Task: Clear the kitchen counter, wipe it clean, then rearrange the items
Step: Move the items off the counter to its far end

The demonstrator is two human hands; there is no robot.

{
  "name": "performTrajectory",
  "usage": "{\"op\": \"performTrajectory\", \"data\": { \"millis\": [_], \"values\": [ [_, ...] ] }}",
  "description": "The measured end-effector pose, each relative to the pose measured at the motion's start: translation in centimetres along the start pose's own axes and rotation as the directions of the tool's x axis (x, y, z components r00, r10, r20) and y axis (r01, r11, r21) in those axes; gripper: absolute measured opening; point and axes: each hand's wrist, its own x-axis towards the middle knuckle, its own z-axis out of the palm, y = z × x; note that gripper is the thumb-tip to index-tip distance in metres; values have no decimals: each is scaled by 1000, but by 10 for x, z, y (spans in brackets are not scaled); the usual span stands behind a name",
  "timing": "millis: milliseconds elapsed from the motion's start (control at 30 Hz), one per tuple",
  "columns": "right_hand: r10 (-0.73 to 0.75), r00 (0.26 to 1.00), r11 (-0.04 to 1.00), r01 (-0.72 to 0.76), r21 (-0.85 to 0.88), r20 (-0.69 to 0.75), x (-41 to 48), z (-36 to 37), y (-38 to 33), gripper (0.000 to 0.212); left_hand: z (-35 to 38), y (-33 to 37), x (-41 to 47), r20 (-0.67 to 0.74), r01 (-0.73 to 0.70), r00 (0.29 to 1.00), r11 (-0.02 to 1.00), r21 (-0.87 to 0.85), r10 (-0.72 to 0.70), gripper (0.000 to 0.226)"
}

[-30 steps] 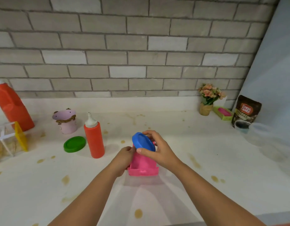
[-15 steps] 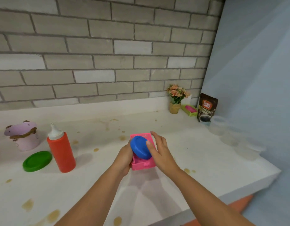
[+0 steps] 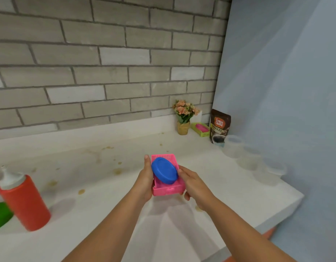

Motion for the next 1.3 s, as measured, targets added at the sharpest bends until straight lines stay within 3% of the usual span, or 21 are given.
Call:
{"op": "performTrajectory", "data": {
  "millis": [267,467,667,800,900,1000,1067,1167,1300],
  "values": [
    [49,998,998,-48,28,-25,68,-56,16,26,51,9,67,-46,26,999,999,42,-24,70],
    [67,994,998,-69,-13,-91,127,-100,37,25,92,6,121,-117,18,993,981,193,5,61],
    [109,966,979,-145,-144,-235,182,-132,68,32,111,-12,159,-187,-107,958,878,466,216,15],
    [116,957,976,-159,-146,-267,207,-144,79,34,125,-26,178,-123,-150,945,733,663,304,21],
    [128,958,969,-176,-175,-257,218,-149,80,36,133,-29,186,-119,-186,920,686,703,372,23],
    [19,951,872,-167,-459,-310,220,-152,86,41,139,-32,197,-114,-179,918,653,736,380,19],
    [-161,923,789,-92,-608,-349,212,-151,89,39,144,-33,203,-116,-159,921,629,761,372,18],
    [-335,899,762,82,-642,-283,209,-147,99,23,150,-33,210,-122,-160,914,618,770,388,19],
    [-309,926,739,90,-667,-217,220,-148,106,21,158,-31,217,-159,-163,895,639,752,416,19]
  ]
}}
